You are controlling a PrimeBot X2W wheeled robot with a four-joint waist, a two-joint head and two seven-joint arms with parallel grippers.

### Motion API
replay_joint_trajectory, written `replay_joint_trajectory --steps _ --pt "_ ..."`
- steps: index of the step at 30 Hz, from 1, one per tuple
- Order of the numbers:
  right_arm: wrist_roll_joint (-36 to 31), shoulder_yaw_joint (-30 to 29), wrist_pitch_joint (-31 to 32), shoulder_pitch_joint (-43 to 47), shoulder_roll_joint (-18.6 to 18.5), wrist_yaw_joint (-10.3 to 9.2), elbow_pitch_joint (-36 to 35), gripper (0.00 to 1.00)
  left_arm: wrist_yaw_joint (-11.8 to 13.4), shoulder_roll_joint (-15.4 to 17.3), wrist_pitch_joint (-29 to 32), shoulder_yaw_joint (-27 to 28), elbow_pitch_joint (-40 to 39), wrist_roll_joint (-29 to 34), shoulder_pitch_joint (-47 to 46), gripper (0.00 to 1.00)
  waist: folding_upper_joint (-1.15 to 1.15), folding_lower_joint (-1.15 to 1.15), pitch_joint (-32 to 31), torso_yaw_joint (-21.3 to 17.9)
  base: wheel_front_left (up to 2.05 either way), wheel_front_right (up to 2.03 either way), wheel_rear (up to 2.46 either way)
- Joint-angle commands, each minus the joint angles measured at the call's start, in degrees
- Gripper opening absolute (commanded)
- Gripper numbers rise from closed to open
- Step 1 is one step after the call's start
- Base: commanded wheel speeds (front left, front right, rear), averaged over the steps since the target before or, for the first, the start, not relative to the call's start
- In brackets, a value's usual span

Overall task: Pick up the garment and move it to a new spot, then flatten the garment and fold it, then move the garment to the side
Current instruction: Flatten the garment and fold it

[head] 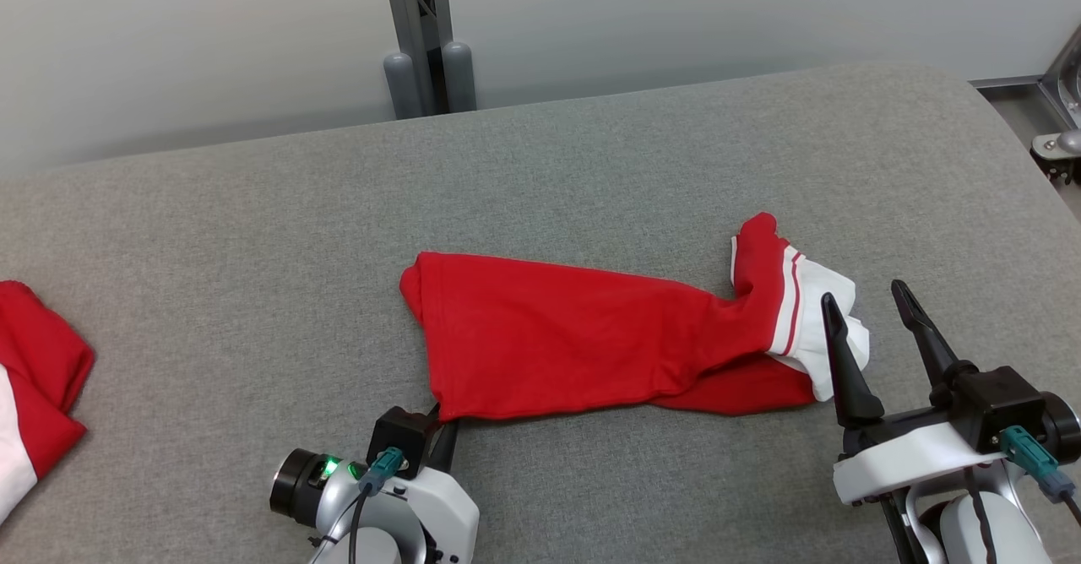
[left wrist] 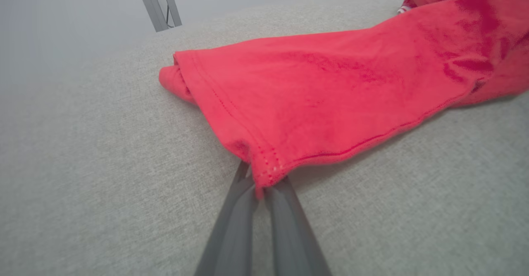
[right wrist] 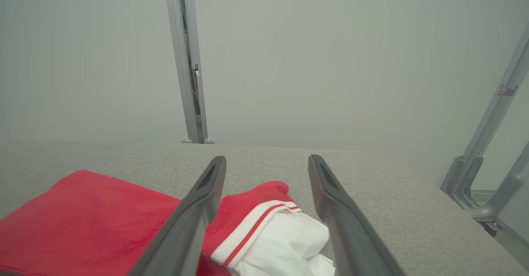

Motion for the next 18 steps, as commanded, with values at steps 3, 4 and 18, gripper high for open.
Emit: replay_joint_trajectory --steps 3,4,18 --pt "0.03 -0.07 -0.10 -0.31 -0.29 -0.02 0.20 1.00 -0.32 0.30 -0.21 0.99 -1.23 0.43 0.84 0.00 0.00 0.00 -0.35 0.19 0.00 0.00 0.00" --pt "-0.27 -0.06 -0.10 -0.18 -0.30 -0.02 0.25 1.00 -0.38 0.30 -0.21 1.32 -1.55 0.73 1.21 0.00 0.00 0.00 -0.54 0.25 0.00 0.00 0.00" --pt "-0.50 -0.05 -0.10 1.60 -0.29 -0.02 1.25 1.00 0.04 0.30 -0.21 6.73 -8.59 2.99 6.32 0.00 0.00 0.00 -4.46 1.43 0.00 0.00 0.00"
